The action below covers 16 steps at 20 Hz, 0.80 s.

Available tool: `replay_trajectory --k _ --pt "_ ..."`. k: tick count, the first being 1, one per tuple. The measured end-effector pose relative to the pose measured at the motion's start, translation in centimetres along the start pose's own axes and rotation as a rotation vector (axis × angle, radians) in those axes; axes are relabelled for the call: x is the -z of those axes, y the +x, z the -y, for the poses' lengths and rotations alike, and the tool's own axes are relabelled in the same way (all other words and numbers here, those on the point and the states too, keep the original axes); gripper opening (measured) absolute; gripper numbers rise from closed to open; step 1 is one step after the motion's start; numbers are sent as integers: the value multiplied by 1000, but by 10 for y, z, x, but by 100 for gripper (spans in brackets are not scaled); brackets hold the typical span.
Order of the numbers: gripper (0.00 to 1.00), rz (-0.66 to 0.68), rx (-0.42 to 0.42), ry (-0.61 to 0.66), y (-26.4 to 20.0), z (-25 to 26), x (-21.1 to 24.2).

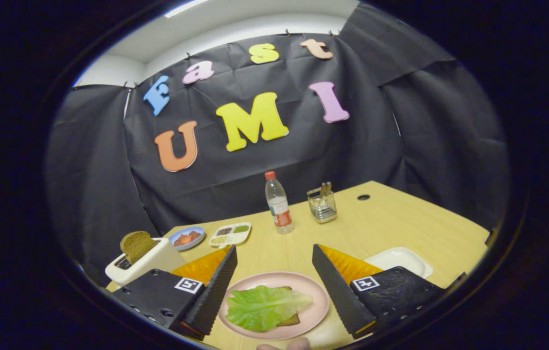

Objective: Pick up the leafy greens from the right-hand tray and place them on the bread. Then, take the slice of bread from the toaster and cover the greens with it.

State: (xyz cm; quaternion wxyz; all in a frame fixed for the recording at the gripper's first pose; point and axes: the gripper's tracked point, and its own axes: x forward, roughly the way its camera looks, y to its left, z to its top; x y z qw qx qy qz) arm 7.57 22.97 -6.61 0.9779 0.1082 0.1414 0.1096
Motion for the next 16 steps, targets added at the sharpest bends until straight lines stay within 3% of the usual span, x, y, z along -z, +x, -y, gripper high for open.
replay_trajectory --k 8,12,16 --pt "95 53 -43 -98 -11 -117 -18" --pt "96 29 -114 -112 -5 -191 3" --pt "96 5 -131 -132 7 -235 27"
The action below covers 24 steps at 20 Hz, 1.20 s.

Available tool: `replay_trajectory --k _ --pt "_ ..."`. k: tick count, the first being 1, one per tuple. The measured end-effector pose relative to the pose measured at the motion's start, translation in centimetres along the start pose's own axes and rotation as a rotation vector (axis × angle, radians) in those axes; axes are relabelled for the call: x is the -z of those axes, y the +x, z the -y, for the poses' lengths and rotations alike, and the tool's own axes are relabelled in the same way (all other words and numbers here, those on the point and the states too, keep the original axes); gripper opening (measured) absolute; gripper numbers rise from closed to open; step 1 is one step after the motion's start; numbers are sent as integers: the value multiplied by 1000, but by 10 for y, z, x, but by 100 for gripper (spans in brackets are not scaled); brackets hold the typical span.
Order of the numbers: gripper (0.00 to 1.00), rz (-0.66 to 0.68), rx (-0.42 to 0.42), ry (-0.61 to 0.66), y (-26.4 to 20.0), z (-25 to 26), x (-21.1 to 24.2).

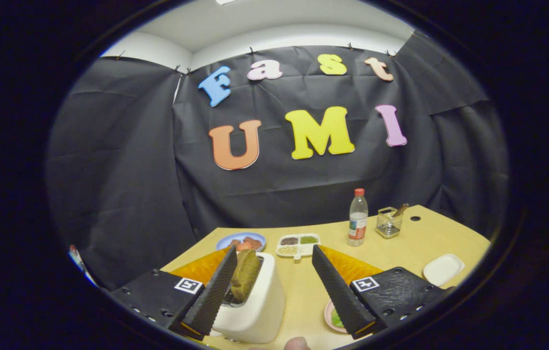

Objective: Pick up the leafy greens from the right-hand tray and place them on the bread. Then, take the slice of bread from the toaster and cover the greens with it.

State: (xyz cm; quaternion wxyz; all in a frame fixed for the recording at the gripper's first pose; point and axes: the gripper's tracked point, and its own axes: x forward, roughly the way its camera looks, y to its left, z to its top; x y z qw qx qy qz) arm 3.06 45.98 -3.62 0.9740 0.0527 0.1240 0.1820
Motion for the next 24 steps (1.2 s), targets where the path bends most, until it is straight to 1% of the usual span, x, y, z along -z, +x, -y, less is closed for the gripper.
replay_trajectory --k 3,7,8,10,11,12,16,19,22,24 --pt "95 -28 31 -10 15 -8 14" --pt "95 -75 51 15 34 -17 29" --pt "94 -84 52 16 38 -18 32" --pt "84 -122 42 27 44 -23 39" --pt "75 -143 34 40 46 -28 44" --pt "69 -162 31 52 48 -30 48" --pt "40 -193 48 71 55 -27 52" --pt "24 -204 29 97 55 -29 52" --pt "11 -196 -6 102 47 -35 40" --pt "11 -157 -51 139 35 -38 20"
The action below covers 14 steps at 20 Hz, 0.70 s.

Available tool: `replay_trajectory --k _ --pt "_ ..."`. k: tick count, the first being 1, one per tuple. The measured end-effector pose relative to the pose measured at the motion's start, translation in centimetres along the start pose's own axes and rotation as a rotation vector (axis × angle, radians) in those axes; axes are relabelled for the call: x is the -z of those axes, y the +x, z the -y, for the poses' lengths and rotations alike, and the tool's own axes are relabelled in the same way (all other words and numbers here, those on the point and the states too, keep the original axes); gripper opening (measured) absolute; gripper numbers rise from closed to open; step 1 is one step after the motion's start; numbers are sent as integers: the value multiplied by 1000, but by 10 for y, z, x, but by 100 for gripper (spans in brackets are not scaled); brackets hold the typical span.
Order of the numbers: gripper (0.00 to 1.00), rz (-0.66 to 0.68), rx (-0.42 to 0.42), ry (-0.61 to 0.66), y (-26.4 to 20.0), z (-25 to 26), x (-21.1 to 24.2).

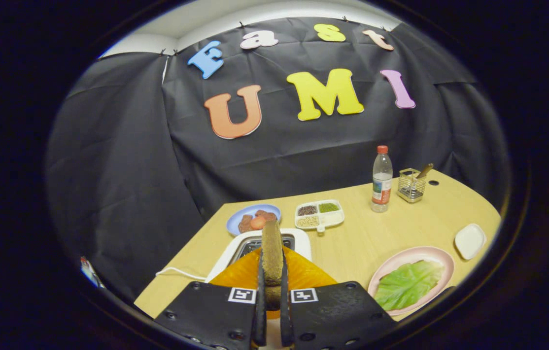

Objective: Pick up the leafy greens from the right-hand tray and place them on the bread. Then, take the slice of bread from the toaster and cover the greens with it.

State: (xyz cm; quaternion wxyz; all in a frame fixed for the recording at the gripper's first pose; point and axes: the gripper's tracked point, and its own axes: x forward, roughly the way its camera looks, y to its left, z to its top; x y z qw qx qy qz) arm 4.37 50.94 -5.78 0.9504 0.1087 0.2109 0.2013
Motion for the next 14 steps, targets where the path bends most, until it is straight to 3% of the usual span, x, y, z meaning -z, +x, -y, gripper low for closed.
replay_trajectory --k 7,11,14 --pt "11 186 -71 49 -65 10 -74" --pt "11 222 -35 64 -82 51 -84" --pt "11 192 18 65 -81 93 -67"
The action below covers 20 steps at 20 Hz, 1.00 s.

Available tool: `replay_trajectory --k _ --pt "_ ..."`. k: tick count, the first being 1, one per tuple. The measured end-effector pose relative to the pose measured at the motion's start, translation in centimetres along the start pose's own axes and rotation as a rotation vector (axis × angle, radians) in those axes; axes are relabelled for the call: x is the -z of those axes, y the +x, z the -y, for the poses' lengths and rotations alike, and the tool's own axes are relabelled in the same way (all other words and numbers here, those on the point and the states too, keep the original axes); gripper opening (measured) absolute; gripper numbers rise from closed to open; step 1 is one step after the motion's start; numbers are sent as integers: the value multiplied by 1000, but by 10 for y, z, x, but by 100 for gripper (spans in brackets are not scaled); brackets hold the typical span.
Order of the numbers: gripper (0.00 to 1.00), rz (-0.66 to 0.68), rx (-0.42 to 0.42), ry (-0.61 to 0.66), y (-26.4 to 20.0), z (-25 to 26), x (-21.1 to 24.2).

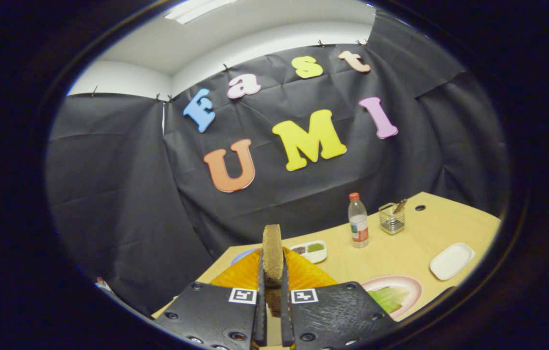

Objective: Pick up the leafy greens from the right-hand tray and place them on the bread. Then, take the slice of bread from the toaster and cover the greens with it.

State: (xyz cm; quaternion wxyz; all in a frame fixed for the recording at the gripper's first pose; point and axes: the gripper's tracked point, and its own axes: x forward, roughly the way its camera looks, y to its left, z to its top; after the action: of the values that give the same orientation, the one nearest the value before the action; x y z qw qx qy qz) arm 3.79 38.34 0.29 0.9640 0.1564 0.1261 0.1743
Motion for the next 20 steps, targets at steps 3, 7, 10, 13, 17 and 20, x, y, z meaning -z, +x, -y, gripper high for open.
replay_trajectory --k 3,7,10,13,17,20 --pt "11 -52 55 23 4 42 24" --pt "11 -103 84 67 6 79 60" --pt "11 -123 111 112 10 103 80" --pt "11 -158 102 195 15 118 102" --pt "11 -192 99 267 15 134 121" --pt "11 -180 127 296 10 157 123"
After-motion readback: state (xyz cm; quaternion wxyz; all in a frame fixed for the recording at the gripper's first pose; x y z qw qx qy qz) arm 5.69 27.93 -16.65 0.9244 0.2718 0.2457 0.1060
